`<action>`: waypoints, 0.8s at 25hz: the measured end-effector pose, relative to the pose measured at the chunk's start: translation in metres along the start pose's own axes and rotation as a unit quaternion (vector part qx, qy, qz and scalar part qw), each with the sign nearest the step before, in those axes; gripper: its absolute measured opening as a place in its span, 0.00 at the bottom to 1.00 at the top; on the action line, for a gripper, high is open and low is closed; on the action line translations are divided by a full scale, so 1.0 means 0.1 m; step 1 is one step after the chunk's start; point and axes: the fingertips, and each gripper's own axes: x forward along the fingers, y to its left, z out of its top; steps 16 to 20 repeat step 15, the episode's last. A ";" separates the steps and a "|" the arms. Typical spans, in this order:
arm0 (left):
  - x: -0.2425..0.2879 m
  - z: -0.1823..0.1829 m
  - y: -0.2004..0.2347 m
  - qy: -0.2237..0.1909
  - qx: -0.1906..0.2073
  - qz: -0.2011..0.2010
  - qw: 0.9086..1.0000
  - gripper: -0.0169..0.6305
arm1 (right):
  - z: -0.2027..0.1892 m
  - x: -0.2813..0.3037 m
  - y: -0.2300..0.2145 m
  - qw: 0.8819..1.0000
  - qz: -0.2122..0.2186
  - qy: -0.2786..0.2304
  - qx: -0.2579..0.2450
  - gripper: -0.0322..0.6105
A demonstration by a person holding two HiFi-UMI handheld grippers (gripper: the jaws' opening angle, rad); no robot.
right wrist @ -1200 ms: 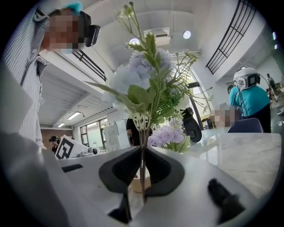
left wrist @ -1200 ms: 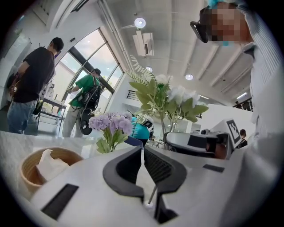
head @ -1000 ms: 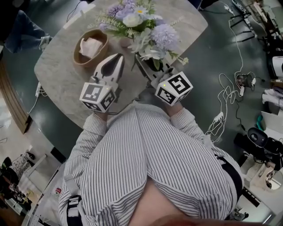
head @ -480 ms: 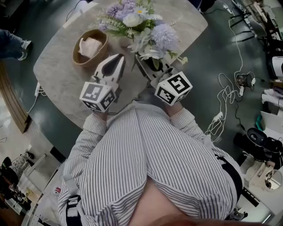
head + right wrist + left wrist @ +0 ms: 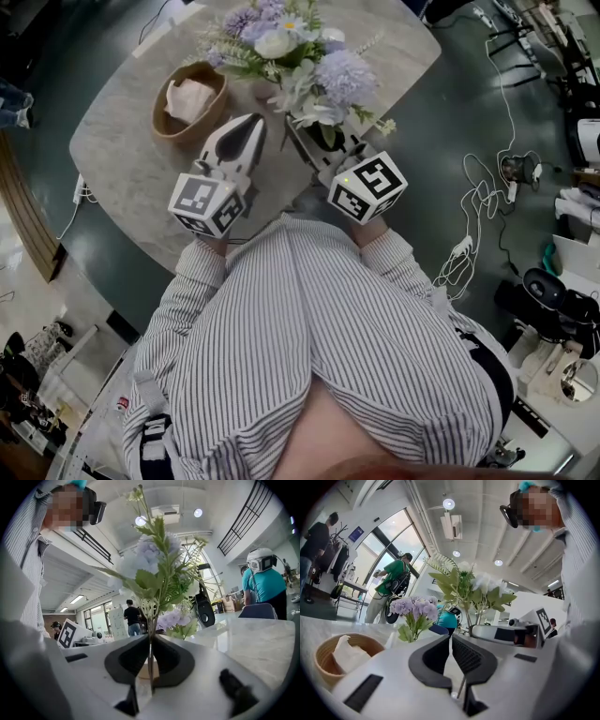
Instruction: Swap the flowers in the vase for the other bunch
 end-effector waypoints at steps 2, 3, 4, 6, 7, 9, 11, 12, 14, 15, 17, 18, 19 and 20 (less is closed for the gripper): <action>0.00 0.00 0.00 0.001 -0.001 0.000 1.000 0.07 | -0.01 0.00 0.00 1.000 0.000 0.001 0.000 0.11; 0.01 -0.01 0.01 0.002 -0.001 0.000 1.000 0.07 | -0.01 0.00 0.00 1.000 0.000 0.001 -0.001 0.11; 0.01 -0.01 0.01 0.002 -0.001 0.000 1.000 0.07 | -0.02 0.01 -0.01 1.000 0.000 0.000 0.000 0.11; 0.02 -0.01 0.01 0.002 -0.001 0.000 1.000 0.07 | -0.03 0.01 -0.01 1.000 -0.001 -0.001 0.002 0.11; 0.02 -0.01 0.01 0.003 -0.002 0.000 1.000 0.07 | -0.03 0.01 -0.01 1.000 -0.001 0.000 0.003 0.11; 0.02 -0.02 0.01 0.004 -0.002 0.001 1.000 0.07 | -0.03 0.01 0.00 1.000 0.000 0.000 0.005 0.11; 0.03 -0.02 0.02 0.003 -0.003 0.002 1.000 0.07 | -0.02 0.00 0.01 1.000 0.001 0.001 0.004 0.11; 0.03 -0.01 0.02 0.003 -0.003 0.002 1.000 0.07 | -0.02 0.00 0.01 1.000 0.000 0.001 0.004 0.11; 0.03 0.00 0.02 0.003 -0.003 0.002 1.000 0.07 | -0.01 -0.01 0.01 1.000 -0.002 0.001 0.003 0.11; 0.03 0.00 0.02 0.003 -0.003 0.002 1.000 0.07 | 0.00 -0.01 0.01 1.000 -0.003 0.001 0.003 0.11; 0.03 0.00 0.02 0.003 -0.003 0.002 1.000 0.07 | 0.00 -0.01 0.01 1.000 -0.003 0.001 0.003 0.11; 0.03 0.00 0.02 0.003 -0.003 0.002 1.000 0.07 | 0.00 -0.01 0.01 1.000 -0.003 0.001 0.003 0.11; 0.03 0.00 0.02 0.003 -0.003 0.002 1.000 0.07 | 0.00 -0.01 0.01 1.000 -0.003 0.001 0.003 0.11; 0.03 0.00 0.02 0.003 -0.003 0.002 1.000 0.07 | 0.00 -0.01 0.01 1.000 -0.003 0.001 0.003 0.11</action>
